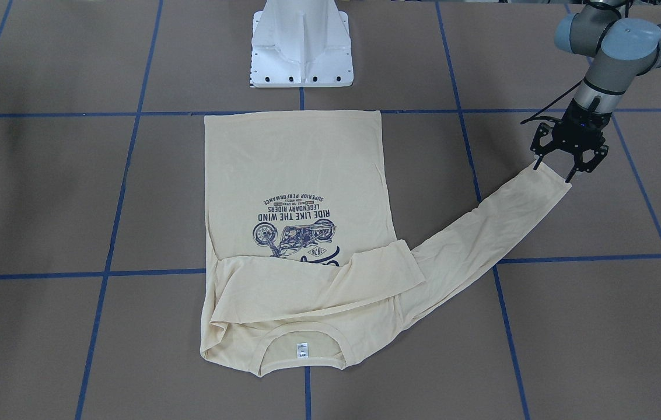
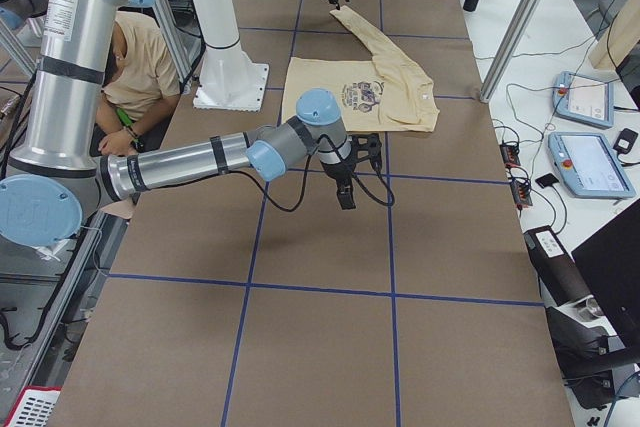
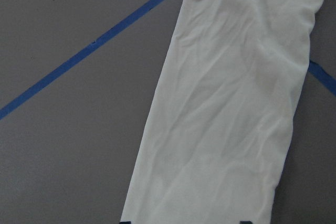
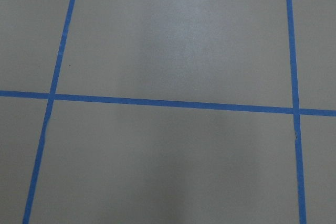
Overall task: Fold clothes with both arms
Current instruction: 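Lower the left gripper onto the other sleeve cuff and grasp it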
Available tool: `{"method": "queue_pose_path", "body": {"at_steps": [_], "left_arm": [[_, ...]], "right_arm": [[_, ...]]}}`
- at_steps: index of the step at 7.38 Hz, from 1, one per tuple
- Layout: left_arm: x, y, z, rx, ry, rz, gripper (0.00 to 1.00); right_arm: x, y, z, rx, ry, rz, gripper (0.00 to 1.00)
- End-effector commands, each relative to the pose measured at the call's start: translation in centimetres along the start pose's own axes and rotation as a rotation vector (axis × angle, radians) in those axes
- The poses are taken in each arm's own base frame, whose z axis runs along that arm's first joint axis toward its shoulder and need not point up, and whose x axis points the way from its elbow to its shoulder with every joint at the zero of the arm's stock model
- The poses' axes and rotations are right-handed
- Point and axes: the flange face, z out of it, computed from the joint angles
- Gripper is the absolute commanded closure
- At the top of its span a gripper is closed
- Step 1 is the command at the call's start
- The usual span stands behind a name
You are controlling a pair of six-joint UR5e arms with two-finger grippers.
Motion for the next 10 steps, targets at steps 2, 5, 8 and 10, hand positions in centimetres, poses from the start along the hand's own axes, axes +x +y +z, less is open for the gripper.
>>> {"method": "queue_pose_path", "body": {"at_steps": [2,5,8,10], "left_arm": [[-0.4,1.6,1.2,0.014,0.018,0.009,0.26],[-0.1,1.7,1.2,0.039,0.045,0.015,0.26],[1.6,2.1,1.9,0.022,0.069,-0.01,0.26],[1.8,2.2,2.1,0.019,0.071,-0.005,0.32]], "right_arm": [[0.0,0.0,0.0,-0.001,0.001,0.002,0.0],[0.1,0.1,0.1,-0.003,0.002,0.004,0.0],[0.2,0.1,0.1,-0.002,0.003,0.004,0.0],[0.1,0.1,0.0,-0.002,0.001,0.003,0.0]]}}
